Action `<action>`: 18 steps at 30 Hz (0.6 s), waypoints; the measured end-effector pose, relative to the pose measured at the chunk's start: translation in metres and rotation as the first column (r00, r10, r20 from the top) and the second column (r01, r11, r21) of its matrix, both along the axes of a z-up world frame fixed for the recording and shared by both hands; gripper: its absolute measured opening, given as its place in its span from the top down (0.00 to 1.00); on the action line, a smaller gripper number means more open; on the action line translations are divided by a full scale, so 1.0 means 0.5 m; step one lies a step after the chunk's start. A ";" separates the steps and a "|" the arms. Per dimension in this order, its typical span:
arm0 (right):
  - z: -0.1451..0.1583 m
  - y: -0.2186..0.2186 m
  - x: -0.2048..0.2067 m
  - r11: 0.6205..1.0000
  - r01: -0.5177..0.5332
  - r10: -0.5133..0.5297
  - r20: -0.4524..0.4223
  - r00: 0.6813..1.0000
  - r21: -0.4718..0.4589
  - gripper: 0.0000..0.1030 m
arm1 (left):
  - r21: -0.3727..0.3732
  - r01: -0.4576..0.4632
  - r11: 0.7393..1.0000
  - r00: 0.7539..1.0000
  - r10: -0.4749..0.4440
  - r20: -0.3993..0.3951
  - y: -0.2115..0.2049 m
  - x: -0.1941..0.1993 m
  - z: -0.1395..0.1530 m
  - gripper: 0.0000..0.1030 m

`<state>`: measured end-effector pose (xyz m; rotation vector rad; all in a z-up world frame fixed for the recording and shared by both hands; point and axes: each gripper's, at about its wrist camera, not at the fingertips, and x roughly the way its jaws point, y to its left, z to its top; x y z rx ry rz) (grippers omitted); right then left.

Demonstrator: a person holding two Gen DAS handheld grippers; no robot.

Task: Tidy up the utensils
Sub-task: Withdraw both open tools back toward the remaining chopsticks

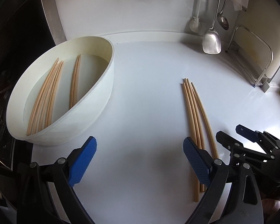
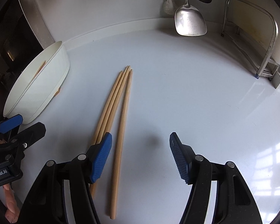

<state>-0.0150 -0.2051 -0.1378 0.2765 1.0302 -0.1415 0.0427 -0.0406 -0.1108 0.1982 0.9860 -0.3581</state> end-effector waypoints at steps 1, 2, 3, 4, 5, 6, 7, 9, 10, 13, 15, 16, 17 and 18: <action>-0.002 0.006 0.002 1.000 -0.004 0.004 -0.001 1.000 -0.016 0.40 | -0.002 0.001 1.000 1.000 -0.001 -0.001 0.000 0.003 0.000 0.11; -0.004 0.010 0.005 0.999 -0.009 0.009 -0.002 1.000 -0.035 0.40 | -0.003 0.001 1.000 1.000 -0.001 0.001 -0.003 0.004 0.001 0.11; -0.007 0.014 0.007 0.998 -0.011 0.011 -0.006 1.000 -0.058 0.40 | -0.003 0.000 1.000 1.000 0.000 0.002 -0.002 0.006 0.001 0.11; -0.011 0.016 0.010 0.997 -0.015 0.014 -0.012 1.000 -0.076 0.40 | -0.004 -0.002 1.000 1.000 0.002 -0.001 -0.002 0.008 0.001 0.11; -0.014 0.018 0.011 0.996 -0.020 0.018 -0.017 1.000 -0.085 0.40 | -0.010 -0.006 1.000 1.000 0.006 -0.009 0.001 0.010 0.000 0.11; -0.017 0.020 0.012 0.996 -0.023 0.022 -0.020 1.000 -0.088 0.40 | -0.014 -0.012 1.000 1.000 0.011 -0.013 0.003 0.012 -0.002 0.11; -0.019 0.022 0.012 0.995 -0.024 0.022 -0.023 0.999 -0.095 0.40 | -0.016 -0.016 1.000 1.000 0.016 -0.015 0.006 0.014 -0.003 0.11; -0.023 0.025 0.012 0.994 -0.030 0.027 -0.028 0.999 -0.107 0.40 | -0.013 -0.019 1.000 1.000 0.019 -0.017 0.007 0.016 -0.005 0.11; -0.025 0.026 0.012 0.993 -0.031 0.027 -0.031 0.999 -0.115 0.40 | -0.011 -0.019 1.000 1.000 0.019 -0.017 0.005 0.015 -0.006 0.11; -0.028 0.023 0.008 0.992 -0.026 0.022 -0.037 0.999 -0.120 0.40 | -0.010 -0.007 1.000 1.000 0.007 -0.019 -0.004 0.010 -0.010 0.10; -0.028 0.016 0.005 0.992 -0.018 0.014 -0.037 0.999 -0.121 0.40 | -0.008 0.004 1.000 1.000 -0.005 -0.023 -0.011 0.007 -0.013 0.10; -0.028 0.012 0.002 0.993 -0.016 0.011 -0.036 0.999 -0.120 0.40 | -0.008 0.008 1.000 1.000 -0.008 -0.025 -0.015 0.005 -0.015 0.10; -0.028 0.008 0.000 0.993 -0.012 0.008 -0.036 0.999 -0.118 0.40 | -0.010 0.014 1.000 0.999 -0.014 -0.029 -0.019 0.004 -0.017 0.10; -0.028 0.003 -0.001 0.993 -0.009 0.005 -0.035 0.999 -0.115 0.40 | -0.012 0.020 1.000 0.999 -0.020 -0.033 -0.023 0.002 -0.019 0.11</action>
